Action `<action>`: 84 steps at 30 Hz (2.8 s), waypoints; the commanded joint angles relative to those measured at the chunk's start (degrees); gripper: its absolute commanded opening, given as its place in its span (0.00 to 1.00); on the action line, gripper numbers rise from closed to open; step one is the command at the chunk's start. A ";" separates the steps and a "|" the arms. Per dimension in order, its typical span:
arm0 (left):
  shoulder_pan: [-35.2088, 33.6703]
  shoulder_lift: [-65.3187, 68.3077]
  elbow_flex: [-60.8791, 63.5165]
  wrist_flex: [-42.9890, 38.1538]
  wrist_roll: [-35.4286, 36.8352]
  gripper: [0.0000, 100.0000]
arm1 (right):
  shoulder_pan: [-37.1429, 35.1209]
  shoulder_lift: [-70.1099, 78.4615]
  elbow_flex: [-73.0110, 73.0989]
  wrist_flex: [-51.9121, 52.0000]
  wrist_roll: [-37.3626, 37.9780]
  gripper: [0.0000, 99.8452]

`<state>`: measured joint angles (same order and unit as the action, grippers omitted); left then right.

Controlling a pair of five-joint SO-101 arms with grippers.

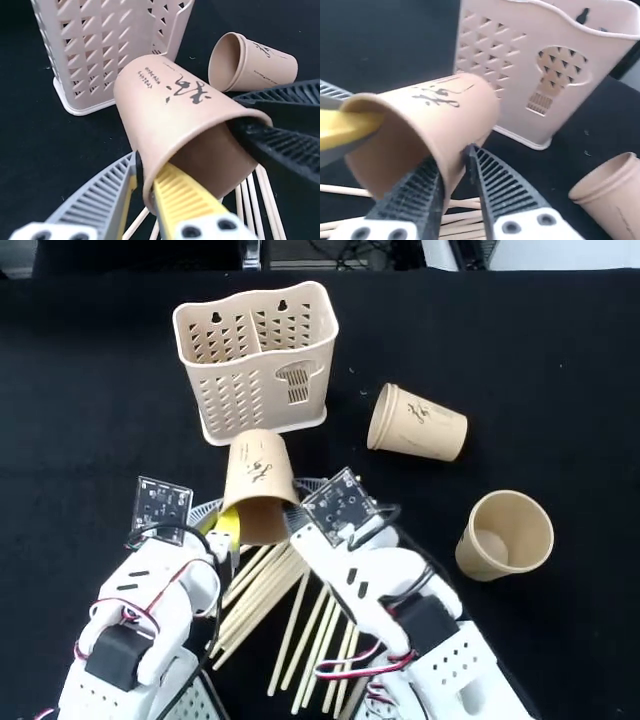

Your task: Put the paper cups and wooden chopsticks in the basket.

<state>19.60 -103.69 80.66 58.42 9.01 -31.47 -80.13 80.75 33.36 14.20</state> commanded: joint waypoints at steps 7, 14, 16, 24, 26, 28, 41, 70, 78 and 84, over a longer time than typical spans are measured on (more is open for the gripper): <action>1.63 -0.53 -19.74 9.49 -0.18 0.20 | 1.93 0.40 -3.74 -1.05 3.16 0.01; -5.76 -0.62 -29.58 11.87 -11.96 0.20 | 4.66 0.48 -13.05 4.48 3.34 0.01; -10.24 -0.62 -30.37 11.87 -14.33 0.20 | 7.12 0.48 -19.21 9.67 3.43 0.01; -26.51 -0.18 -17.54 11.60 -15.74 0.20 | 22.77 3.74 -48.92 34.46 3.43 0.01; -26.51 -0.18 -11.74 11.34 -18.02 0.20 | 28.31 7.69 -54.64 39.74 3.43 0.01; -26.51 -0.18 -6.37 11.25 -18.81 0.20 | 33.58 13.05 -59.74 45.19 3.43 0.01; -26.42 -0.53 10.51 7.30 -18.73 0.20 | 55.30 43.47 -91.30 67.60 4.57 0.01; -26.42 -0.53 12.62 4.04 -18.73 0.20 | 69.89 49.36 -62.81 55.47 11.96 0.01; -26.42 -0.53 12.62 4.04 -18.73 0.20 | 69.71 49.27 -62.99 56.09 13.36 0.13; -26.42 -0.53 12.62 4.04 -18.73 0.20 | 68.40 42.51 -65.98 56.35 13.10 0.18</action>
<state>-6.24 -103.78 93.58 63.60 -9.54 37.63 -33.27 18.24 89.19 27.03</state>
